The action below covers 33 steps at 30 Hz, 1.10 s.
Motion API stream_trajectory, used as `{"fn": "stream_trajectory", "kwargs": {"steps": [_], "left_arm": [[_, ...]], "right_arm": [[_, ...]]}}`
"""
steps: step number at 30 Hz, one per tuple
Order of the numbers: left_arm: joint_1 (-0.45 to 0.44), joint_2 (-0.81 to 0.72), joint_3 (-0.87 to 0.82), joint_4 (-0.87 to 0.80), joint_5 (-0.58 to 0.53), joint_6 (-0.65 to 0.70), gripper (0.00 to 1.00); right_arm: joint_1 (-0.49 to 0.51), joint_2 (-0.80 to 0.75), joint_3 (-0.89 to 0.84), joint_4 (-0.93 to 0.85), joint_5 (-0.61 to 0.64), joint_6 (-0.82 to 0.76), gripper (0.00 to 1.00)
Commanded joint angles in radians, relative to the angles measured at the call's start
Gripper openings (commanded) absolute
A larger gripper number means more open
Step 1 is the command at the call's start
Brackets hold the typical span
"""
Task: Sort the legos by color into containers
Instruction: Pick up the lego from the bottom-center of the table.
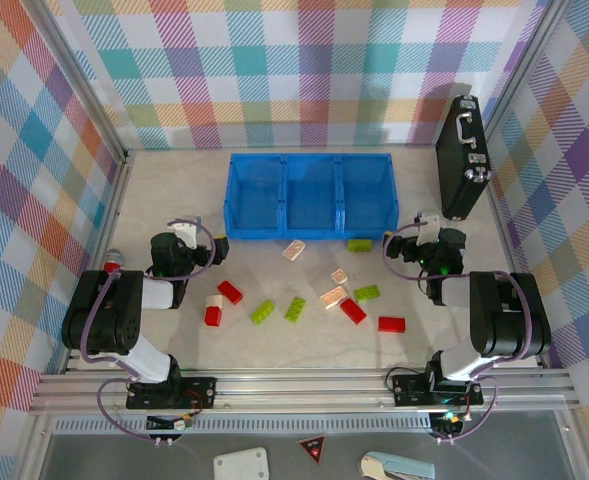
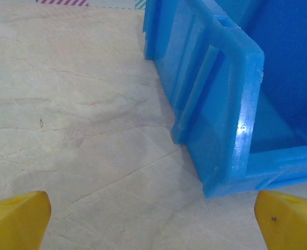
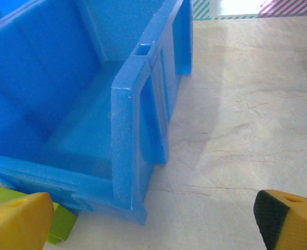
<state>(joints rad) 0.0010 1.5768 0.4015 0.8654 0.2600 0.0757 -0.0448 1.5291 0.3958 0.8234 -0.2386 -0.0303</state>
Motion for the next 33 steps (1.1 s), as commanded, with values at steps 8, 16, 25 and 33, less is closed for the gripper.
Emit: {"fn": "stream_trajectory", "kwargs": {"steps": [8, 16, 25, 33], "left_arm": [[-0.001, -0.118, 0.020, -0.125, -0.043, -0.013, 1.00], [-0.040, -0.231, 0.081, -0.363, -0.160, -0.043, 1.00], [-0.061, -0.294, 0.261, -0.793, -0.208, -0.163, 1.00], [-0.062, -0.334, 0.421, -1.065, -0.224, -0.302, 1.00]], "right_arm": [[0.003, -0.088, 0.024, -0.086, 0.035, 0.028, 0.99], [0.019, -0.195, 0.095, -0.373, 0.074, 0.014, 0.99], [0.084, -0.325, 0.185, -0.746, 0.115, 0.043, 0.99], [0.162, -0.424, 0.231, -0.986, 0.197, 0.173, 0.98]]}}
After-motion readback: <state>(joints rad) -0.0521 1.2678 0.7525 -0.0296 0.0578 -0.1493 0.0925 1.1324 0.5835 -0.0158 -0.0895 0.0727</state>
